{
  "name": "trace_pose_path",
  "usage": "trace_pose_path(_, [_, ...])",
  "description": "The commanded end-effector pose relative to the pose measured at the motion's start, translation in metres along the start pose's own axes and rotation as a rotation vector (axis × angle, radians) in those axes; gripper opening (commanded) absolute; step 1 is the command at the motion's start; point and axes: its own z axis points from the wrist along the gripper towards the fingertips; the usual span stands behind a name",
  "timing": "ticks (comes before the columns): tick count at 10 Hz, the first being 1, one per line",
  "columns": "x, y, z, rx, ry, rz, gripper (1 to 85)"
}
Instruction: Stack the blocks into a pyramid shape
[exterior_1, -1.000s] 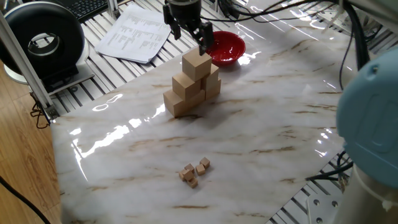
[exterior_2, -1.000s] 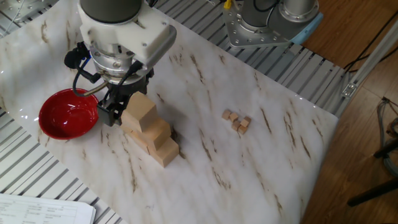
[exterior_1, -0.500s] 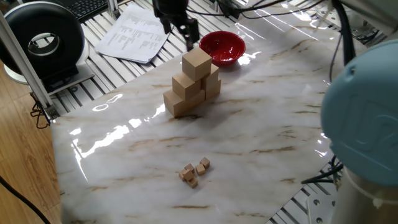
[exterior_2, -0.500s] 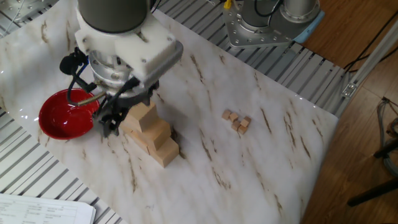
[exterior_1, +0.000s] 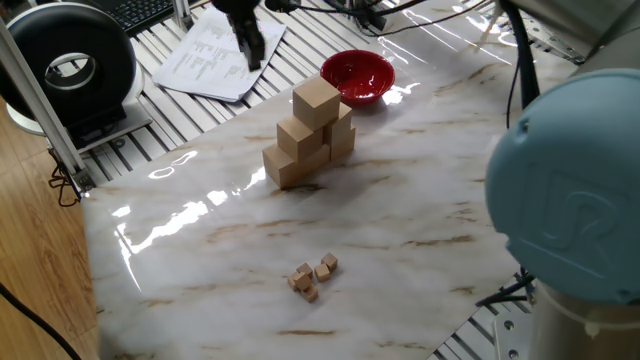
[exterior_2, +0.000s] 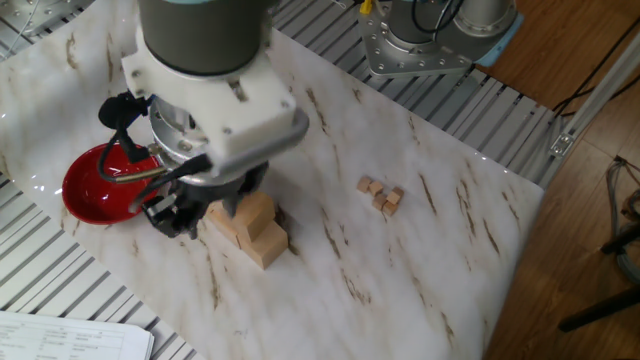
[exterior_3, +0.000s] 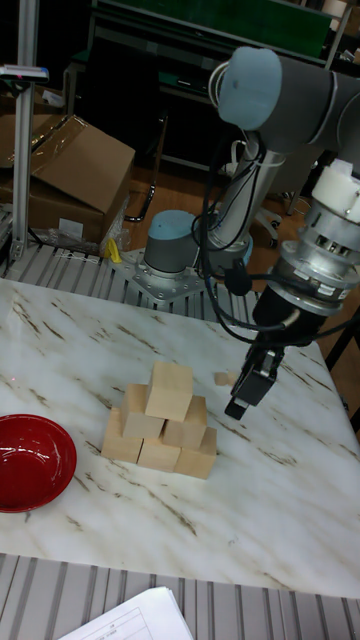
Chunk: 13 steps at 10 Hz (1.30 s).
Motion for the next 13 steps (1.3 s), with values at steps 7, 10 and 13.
trace_pose_path(7, [-0.002,-0.017,-0.004,0.042,0.056,0.306,1.0])
trace_pose_path(10, [0.007,-0.021,-0.006,0.061,0.087,0.299,1.0])
trace_pose_path(13, [0.011,-0.022,-0.006,0.068,0.099,0.304,1.0])
